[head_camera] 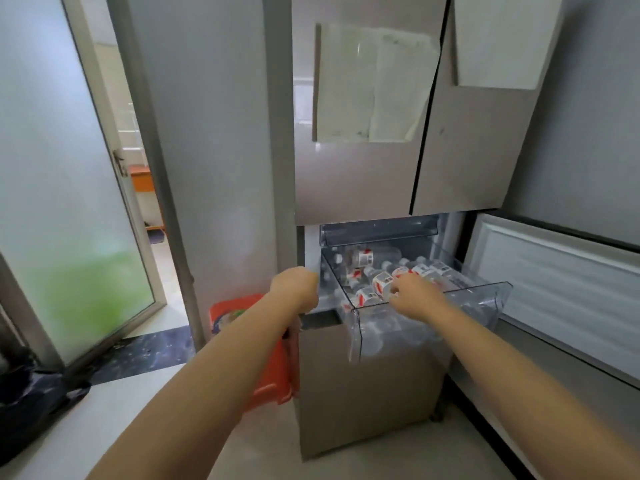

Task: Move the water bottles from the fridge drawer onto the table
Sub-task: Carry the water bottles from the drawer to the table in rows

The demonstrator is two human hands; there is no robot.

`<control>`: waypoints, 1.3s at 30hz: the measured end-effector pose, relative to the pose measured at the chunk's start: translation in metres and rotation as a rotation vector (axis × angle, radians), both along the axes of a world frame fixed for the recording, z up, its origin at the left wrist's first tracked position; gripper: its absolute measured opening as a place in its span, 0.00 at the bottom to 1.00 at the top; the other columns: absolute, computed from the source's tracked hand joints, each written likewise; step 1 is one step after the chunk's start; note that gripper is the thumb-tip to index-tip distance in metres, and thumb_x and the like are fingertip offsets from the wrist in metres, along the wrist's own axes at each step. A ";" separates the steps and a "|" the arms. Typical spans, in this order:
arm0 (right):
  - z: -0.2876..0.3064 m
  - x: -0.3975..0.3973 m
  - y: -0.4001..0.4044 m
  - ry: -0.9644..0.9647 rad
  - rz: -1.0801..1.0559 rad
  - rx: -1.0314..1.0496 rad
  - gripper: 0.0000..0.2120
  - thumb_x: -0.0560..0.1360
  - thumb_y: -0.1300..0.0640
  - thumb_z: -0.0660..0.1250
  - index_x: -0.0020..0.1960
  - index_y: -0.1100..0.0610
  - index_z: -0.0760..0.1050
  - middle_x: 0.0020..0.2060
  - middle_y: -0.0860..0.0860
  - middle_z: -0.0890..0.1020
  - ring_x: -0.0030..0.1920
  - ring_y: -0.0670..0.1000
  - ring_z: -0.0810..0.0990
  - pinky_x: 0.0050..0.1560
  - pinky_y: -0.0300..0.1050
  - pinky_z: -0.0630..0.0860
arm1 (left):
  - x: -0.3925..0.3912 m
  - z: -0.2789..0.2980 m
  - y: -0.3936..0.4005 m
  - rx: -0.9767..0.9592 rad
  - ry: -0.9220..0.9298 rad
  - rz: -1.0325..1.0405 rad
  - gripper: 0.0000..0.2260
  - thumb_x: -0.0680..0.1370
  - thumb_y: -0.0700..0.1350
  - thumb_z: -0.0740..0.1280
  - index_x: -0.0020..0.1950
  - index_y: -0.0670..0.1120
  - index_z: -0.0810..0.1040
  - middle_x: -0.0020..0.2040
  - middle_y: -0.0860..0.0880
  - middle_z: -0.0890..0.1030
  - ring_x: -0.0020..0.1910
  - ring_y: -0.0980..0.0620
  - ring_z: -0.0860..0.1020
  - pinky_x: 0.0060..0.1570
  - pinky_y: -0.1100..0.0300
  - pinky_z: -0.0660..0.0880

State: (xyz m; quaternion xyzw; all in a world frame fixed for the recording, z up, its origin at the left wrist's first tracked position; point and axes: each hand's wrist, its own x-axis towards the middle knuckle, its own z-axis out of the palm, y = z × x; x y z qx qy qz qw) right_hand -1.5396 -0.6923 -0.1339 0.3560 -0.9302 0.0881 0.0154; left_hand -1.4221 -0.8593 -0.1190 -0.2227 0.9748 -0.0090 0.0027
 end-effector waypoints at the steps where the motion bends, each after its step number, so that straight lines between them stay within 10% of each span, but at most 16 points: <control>1: -0.006 -0.020 -0.001 -0.022 -0.040 0.001 0.18 0.74 0.59 0.59 0.26 0.57 0.60 0.25 0.52 0.66 0.26 0.49 0.63 0.26 0.41 0.58 | -0.020 -0.005 -0.003 0.031 -0.009 -0.019 0.12 0.76 0.38 0.59 0.58 0.40 0.76 0.58 0.41 0.77 0.56 0.41 0.77 0.53 0.51 0.75; 9: -0.053 -0.160 -0.003 -0.228 -0.156 0.009 0.15 0.73 0.59 0.61 0.28 0.54 0.66 0.29 0.53 0.72 0.37 0.54 0.73 0.30 0.39 0.62 | -0.153 -0.071 -0.003 0.294 -0.091 -0.078 0.12 0.78 0.40 0.58 0.58 0.39 0.75 0.58 0.39 0.77 0.56 0.42 0.76 0.52 0.54 0.73; 13: -0.071 -0.233 -0.025 -0.227 -0.054 0.089 0.13 0.75 0.55 0.62 0.54 0.62 0.78 0.55 0.59 0.80 0.56 0.58 0.77 0.52 0.45 0.71 | -0.216 -0.099 -0.006 0.382 -0.100 -0.014 0.14 0.80 0.45 0.57 0.59 0.39 0.74 0.59 0.40 0.78 0.57 0.42 0.76 0.54 0.53 0.73; 19: -0.101 -0.324 -0.071 -0.218 0.026 0.051 0.11 0.75 0.54 0.61 0.50 0.57 0.78 0.50 0.57 0.81 0.43 0.53 0.77 0.41 0.40 0.71 | -0.310 -0.134 -0.016 0.731 0.026 0.331 0.17 0.80 0.51 0.58 0.59 0.40 0.74 0.53 0.44 0.78 0.47 0.49 0.74 0.47 0.58 0.71; 25: -0.139 -0.362 -0.104 -0.215 0.015 0.128 0.22 0.74 0.39 0.58 0.60 0.52 0.71 0.55 0.56 0.79 0.54 0.57 0.77 0.46 0.44 0.69 | -0.374 -0.165 -0.020 0.975 0.251 0.602 0.17 0.78 0.55 0.59 0.50 0.42 0.76 0.40 0.46 0.79 0.32 0.54 0.74 0.31 0.63 0.69; 31: -0.150 -0.380 -0.131 -0.386 -0.081 0.180 0.25 0.72 0.42 0.64 0.63 0.56 0.67 0.60 0.56 0.75 0.62 0.58 0.73 0.65 0.52 0.67 | -0.400 -0.175 -0.038 1.202 0.391 0.635 0.14 0.71 0.43 0.71 0.54 0.40 0.77 0.54 0.40 0.81 0.52 0.41 0.80 0.57 0.47 0.76; 39: -0.122 -0.356 -0.120 -0.606 -0.104 -0.118 0.12 0.69 0.49 0.67 0.46 0.53 0.68 0.42 0.50 0.74 0.40 0.50 0.73 0.37 0.39 0.69 | -0.347 -0.148 -0.044 1.166 0.662 0.812 0.05 0.74 0.44 0.67 0.42 0.43 0.75 0.46 0.40 0.81 0.47 0.42 0.81 0.50 0.51 0.78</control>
